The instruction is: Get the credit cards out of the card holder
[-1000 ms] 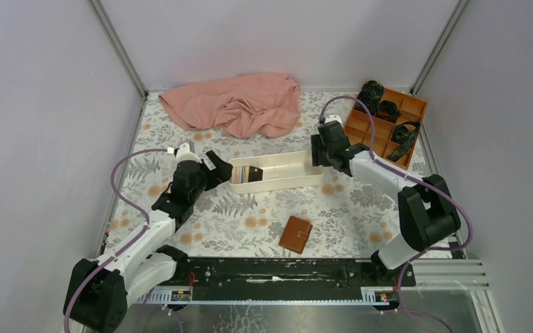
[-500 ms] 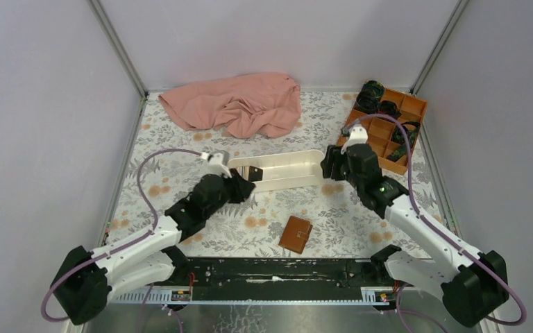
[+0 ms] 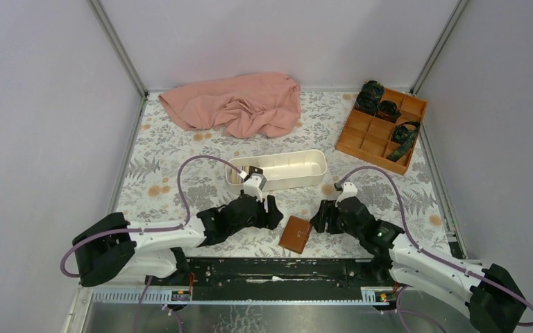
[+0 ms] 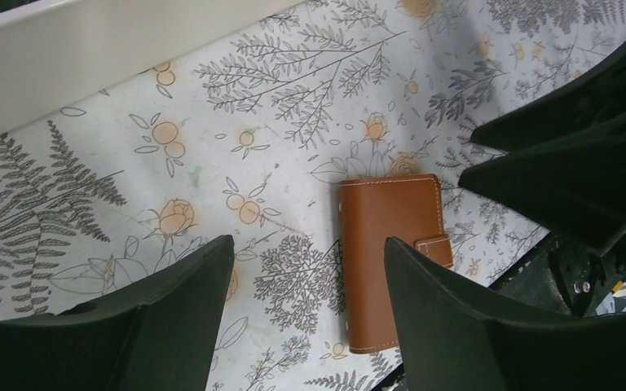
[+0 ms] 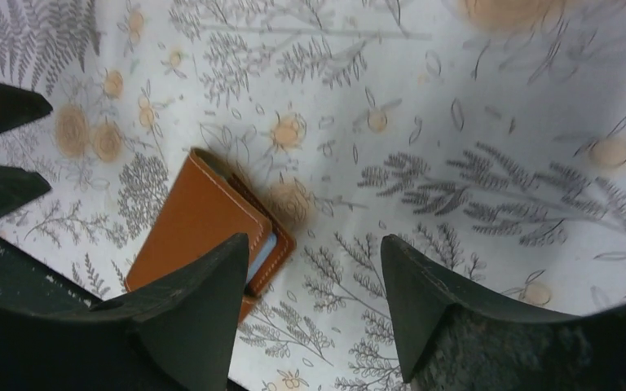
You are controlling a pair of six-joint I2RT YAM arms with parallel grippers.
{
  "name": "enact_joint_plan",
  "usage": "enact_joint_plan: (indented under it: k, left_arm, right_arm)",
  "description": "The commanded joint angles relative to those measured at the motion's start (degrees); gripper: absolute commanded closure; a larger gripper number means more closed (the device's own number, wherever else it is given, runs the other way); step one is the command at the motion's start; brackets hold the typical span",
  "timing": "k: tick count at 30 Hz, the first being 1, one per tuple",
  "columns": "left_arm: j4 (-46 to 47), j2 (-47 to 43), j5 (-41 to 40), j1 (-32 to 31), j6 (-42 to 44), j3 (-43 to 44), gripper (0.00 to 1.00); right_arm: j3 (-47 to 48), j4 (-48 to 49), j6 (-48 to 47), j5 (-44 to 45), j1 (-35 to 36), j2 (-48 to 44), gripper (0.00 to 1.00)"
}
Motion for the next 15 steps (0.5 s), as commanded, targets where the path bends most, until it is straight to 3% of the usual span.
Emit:
enact_joint_plan:
  k: [1, 7, 15]
  left_arm:
    - [6.73, 2.02, -0.3, -0.23, -0.51, -0.4, 0.25]
    - [10.45, 6.73, 4.1, -0.47, -0.44, -0.3, 0.22]
    - [13.1, 6.59, 4.77, -0.53, -1.11, -2.48, 0.17]
  right_arm:
    - [-4.26, 7.41, 8.21, -5.82, 0.89, -3.19, 0.33]
    - [-8.31, 10.33, 11.06, -10.8, 2.56, -4.05, 0.32]
    - [-10.84, 12.89, 13.25, -12.94, 3.62, -4.55, 0.35]
